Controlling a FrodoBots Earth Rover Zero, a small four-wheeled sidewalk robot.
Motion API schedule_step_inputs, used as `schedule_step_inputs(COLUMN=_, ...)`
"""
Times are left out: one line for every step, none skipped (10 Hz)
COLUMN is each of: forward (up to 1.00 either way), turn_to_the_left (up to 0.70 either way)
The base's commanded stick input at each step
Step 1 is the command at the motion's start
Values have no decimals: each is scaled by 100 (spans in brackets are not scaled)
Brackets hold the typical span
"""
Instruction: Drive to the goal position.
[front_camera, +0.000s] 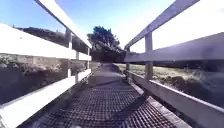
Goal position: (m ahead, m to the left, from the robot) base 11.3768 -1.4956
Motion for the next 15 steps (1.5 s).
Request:
schedule_step_inputs(forward=70, turn_to_the_left=0)
schedule_step_inputs(forward=70, turn_to_the_left=0)
schedule_step_inputs(forward=70, turn_to_the_left=0)
schedule_step_inputs(forward=70, turn_to_the_left=0)
schedule_step_inputs(forward=70, turn_to_the_left=0)
schedule_step_inputs(forward=70, turn_to_the_left=0)
schedule_step_inputs(forward=70, turn_to_the_left=0)
schedule_step_inputs(forward=70, turn_to_the_left=0)
schedule_step_inputs(forward=70, turn_to_the_left=0)
schedule_step_inputs(forward=70, turn_to_the_left=0)
schedule_step_inputs(forward=70, turn_to_the_left=0)
schedule_step_inputs(forward=70, turn_to_the_left=0)
schedule_step_inputs(forward=70, turn_to_the_left=0)
schedule_step_inputs(forward=70, turn_to_the_left=0)
schedule_step_inputs(forward=70, turn_to_the_left=0)
